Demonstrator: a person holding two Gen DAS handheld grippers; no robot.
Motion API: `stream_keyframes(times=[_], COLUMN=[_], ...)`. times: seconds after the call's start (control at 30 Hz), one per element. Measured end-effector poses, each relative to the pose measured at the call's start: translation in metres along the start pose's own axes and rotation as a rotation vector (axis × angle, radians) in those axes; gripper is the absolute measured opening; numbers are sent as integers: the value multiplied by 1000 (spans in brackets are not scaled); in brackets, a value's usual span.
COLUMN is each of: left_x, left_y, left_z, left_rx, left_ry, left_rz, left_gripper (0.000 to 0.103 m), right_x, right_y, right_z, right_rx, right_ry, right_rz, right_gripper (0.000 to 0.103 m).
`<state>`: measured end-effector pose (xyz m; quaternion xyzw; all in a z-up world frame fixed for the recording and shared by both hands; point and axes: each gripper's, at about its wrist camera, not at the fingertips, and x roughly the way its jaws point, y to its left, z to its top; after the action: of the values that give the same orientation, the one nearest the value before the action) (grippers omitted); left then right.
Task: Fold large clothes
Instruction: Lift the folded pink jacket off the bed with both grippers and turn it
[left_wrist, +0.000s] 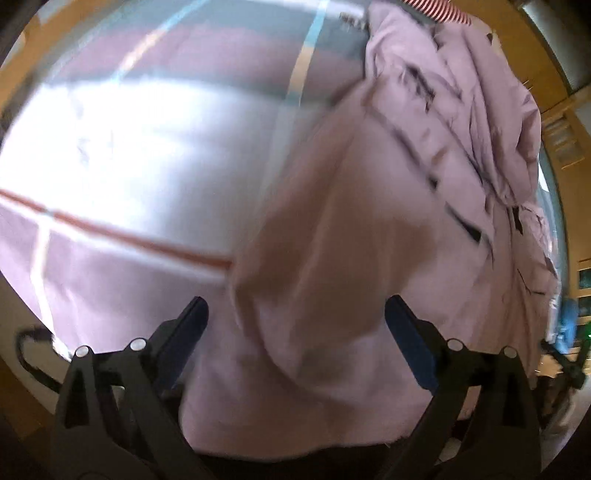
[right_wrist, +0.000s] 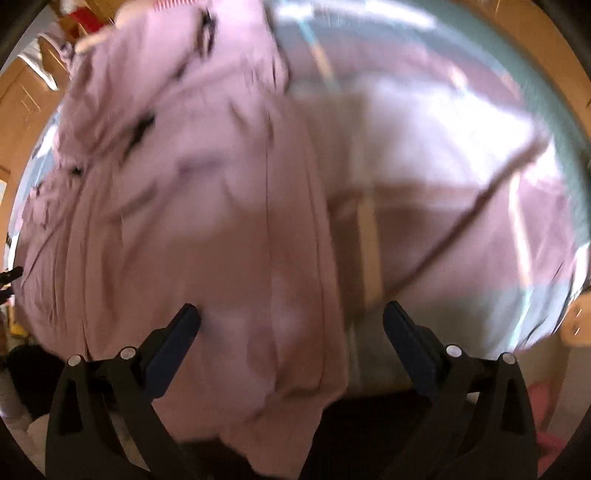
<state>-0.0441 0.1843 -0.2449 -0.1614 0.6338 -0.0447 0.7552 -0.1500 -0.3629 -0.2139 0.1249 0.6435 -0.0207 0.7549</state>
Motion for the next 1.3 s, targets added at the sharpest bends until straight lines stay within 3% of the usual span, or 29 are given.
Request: stream_keyframes(times=[0.07,0.1,0.13,0.17,0.2,0.23,0.3,0.4,0.5,0.6,0.67,0.8,0.87,0.97,1.03,1.07,1.1,1.13,1.17,1.2,1.23,1.27,1.3], left_x=[4,5,5,3,-3,-8,-17,-38,-65,-95,-98,-75,-43,5,29,26,20,5,-8,-23,-48,-60,-76], left_y=[2,3,4,6,6,6,8,9,-3,-18,-28,-40,-46,-36,-14,-6,0,5,4,1,-12,-25,-46], left_z=[-5,-6,-7,-9,-10,-9,-7,3,32,88,131,213,256,282,269,264,255,243,239,229,210,201,182], left_rx=[-11,-15,-30,-39,-40,-39,-41,-61,-79,-111,-174,-287,-355,-462,-590,-599,-586,-566,-570,-544,-439,-378,-277], left_ry=[22,27,37,42,42,38,32,-14,-97,-230,-286,-318,-296,-246,-252,-271,-306,-369,-383,-401,-459,-494,-553], left_rz=[-37,-53,-109,-165,-228,-267,-357,-553,-726,-886,-937,-885,-857,-855,-939,-951,-947,-898,-835,-808,-788,-744,-640], left_gripper=[93,76,66,47,37,34,26,24,23,21,21,21,21,28,38,54,66,69,69,70,73,78,80], right_x=[8,7,5,0,-9,-17,-41,-83,-119,-143,-141,-100,-53,19,48,57,60,58,49,37,17,-5,-18], right_y=[12,19,22,24,23,23,20,18,22,11,-3,-31,-47,-54,-64,-68,-74,-80,-89,-98,-111,-123,-129], right_z=[-9,-11,-13,-14,-13,-11,-3,19,55,102,146,233,272,303,306,304,304,307,303,297,286,271,261], right_rx=[-49,-80,-94,-100,-86,-74,-69,-47,-34,37,141,390,545,669,748,776,784,775,766,775,803,836,841], right_ry=[41,36,35,29,26,20,-31,-174,-319,-458,-527,-539,-501,-414,-381,-376,-371,-366,-390,-436,-516,-630,-697], right_rz=[65,72,84,105,176,225,357,584,654,726,753,771,758,669,709,745,782,797,789,743,645,567,542], right_gripper=[95,71,58,37,18,11,9,8,8,7,7,7,8,11,18,18,20,24,29,52,91,102,102])
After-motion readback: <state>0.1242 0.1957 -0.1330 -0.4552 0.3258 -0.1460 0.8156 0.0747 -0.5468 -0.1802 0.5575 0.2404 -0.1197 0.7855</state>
